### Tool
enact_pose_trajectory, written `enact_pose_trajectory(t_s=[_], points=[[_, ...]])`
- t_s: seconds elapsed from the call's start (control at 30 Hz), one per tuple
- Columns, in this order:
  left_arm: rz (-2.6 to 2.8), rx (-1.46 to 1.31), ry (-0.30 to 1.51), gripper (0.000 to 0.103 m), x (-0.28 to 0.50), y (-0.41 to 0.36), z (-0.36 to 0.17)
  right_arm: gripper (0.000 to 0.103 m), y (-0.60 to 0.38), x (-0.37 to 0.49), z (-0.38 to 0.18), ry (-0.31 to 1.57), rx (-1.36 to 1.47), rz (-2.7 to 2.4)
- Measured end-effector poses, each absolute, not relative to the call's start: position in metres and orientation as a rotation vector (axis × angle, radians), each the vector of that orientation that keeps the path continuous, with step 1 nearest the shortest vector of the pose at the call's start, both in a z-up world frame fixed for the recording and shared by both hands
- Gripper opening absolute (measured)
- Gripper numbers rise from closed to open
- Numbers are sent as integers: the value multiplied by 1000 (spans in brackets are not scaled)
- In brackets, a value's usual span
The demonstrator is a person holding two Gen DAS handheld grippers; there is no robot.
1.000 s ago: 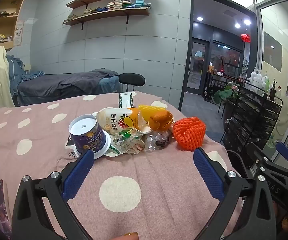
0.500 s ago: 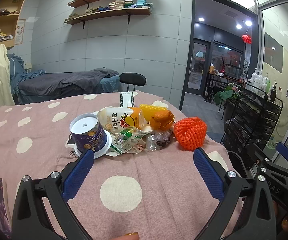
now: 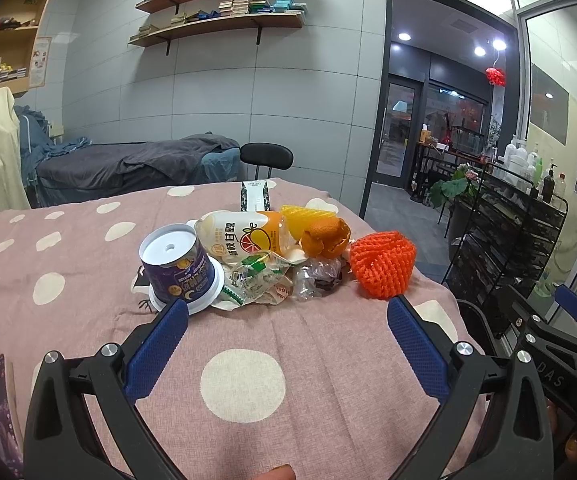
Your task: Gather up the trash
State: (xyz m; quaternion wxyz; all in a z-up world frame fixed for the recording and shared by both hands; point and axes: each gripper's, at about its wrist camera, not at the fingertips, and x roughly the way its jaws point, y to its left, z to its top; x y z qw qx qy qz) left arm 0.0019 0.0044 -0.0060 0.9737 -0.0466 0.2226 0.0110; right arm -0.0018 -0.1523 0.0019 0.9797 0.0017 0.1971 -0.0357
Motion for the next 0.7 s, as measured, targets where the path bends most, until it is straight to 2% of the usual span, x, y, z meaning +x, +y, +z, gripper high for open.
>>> enact_pose_trajectory(t_s=[0.7], points=[[20, -97, 457, 97, 3, 4, -7, 98, -151, -1, 1, 407, 1, -70]])
